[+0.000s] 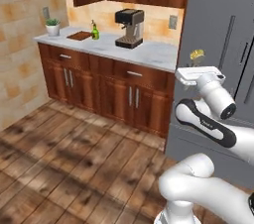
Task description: Grab the spray bottle from the cabinet, then place it next to the cutting board for sanitizing. Then grab the dish brush from the countertop next to the sink and place it next to the cutting board.
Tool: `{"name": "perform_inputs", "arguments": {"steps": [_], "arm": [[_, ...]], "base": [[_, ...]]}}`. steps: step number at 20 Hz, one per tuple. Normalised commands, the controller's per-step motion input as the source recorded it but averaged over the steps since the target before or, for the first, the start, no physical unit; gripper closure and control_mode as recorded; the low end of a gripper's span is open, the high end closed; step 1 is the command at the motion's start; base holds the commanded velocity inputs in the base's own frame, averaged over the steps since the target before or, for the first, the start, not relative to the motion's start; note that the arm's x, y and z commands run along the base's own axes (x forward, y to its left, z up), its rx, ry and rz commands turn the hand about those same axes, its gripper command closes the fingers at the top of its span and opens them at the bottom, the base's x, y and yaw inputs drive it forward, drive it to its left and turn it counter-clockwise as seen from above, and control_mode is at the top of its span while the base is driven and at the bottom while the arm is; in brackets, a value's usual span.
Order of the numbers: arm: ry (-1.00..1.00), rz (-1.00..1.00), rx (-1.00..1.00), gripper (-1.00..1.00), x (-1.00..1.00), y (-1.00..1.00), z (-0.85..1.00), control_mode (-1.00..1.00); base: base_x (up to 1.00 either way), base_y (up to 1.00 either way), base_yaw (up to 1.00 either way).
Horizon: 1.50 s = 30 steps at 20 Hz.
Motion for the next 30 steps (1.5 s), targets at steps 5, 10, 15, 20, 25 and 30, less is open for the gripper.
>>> {"name": "perform_inputs", "arguments": {"steps": [5,10,15,20,25,30], "arm": [[0.0,0.0,0.0,1.0,0.0,0.0,0.0,1.0],[0.0,0.0,0.0,1.0,0.0,0.0,0.0,1.0],[0.0,0.0,0.0,1.0,0.0,0.0,0.0,1.0],[0.0,0.0,0.0,1.0,0.0,0.0,0.0,1.0],[0.0,0.0,0.0,1.0,0.0,0.0,0.0,1.0],[0.0,0.0,0.0,1.0,0.0,0.0,0.0,1.0]], "base": [[0.98,1.0,0.06],[1.0,1.0,0.04],[1.0,1.0,0.03],[1.0,1.0,0.01],[1.0,1.0,-0.01],[1.0,1.0,-0.13]]}}
